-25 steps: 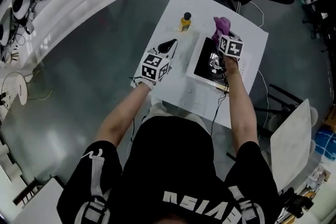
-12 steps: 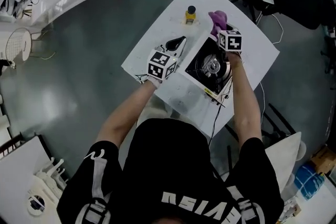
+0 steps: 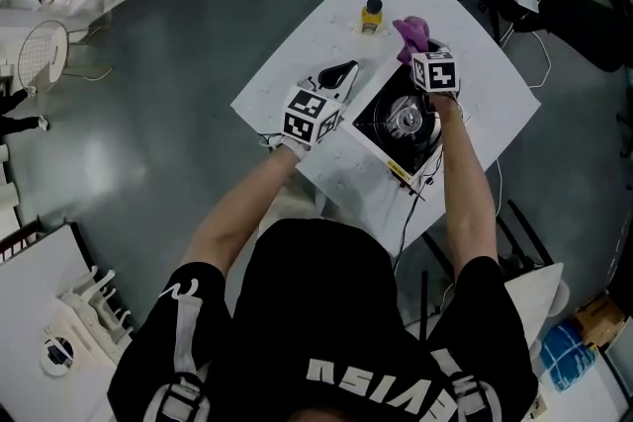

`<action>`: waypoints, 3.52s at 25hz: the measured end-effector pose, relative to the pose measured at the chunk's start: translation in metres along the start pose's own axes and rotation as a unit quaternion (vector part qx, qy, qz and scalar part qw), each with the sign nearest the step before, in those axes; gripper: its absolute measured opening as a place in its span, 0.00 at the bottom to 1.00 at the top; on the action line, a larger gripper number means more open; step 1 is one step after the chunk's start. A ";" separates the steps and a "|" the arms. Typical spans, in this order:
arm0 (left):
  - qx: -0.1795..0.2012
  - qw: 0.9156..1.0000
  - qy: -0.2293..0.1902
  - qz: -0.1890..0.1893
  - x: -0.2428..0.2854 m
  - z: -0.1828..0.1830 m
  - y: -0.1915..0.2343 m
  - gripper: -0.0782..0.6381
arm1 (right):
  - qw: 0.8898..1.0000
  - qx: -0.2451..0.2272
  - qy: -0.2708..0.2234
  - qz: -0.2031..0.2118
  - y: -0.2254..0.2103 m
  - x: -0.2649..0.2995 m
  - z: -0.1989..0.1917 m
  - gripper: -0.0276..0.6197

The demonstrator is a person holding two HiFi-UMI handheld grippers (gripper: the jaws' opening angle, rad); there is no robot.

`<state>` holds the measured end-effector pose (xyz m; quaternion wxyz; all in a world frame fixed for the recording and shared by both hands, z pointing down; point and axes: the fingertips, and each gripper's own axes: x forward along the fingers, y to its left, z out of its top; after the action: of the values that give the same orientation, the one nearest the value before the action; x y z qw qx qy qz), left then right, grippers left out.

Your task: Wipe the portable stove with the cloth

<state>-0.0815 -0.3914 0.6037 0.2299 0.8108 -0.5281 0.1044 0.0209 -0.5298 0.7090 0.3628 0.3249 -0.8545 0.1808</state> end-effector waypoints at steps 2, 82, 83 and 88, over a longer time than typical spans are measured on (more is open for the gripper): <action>0.002 1.000 0.002 -0.002 0.000 -0.001 -0.003 0.12 | 1.000 0.004 0.001 -0.004 -0.003 -0.003 -0.005 0.20; 0.100 0.977 -0.054 -0.183 -0.268 -0.035 -0.105 0.12 | 0.927 0.190 -0.213 -0.242 0.237 -0.385 -0.165 0.19; 0.101 0.976 -0.055 -0.184 -0.276 -0.037 -0.104 0.12 | 0.926 0.192 -0.215 -0.244 0.247 -0.389 -0.168 0.19; 0.102 0.975 -0.059 -0.190 -0.304 -0.043 -0.105 0.12 | 0.921 0.200 -0.219 -0.251 0.278 -0.402 -0.180 0.19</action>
<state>-0.1110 -0.0894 0.4880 0.1298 0.9202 -0.3637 0.0639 0.1312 -0.0603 0.5132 0.1278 0.6261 -0.7490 0.1750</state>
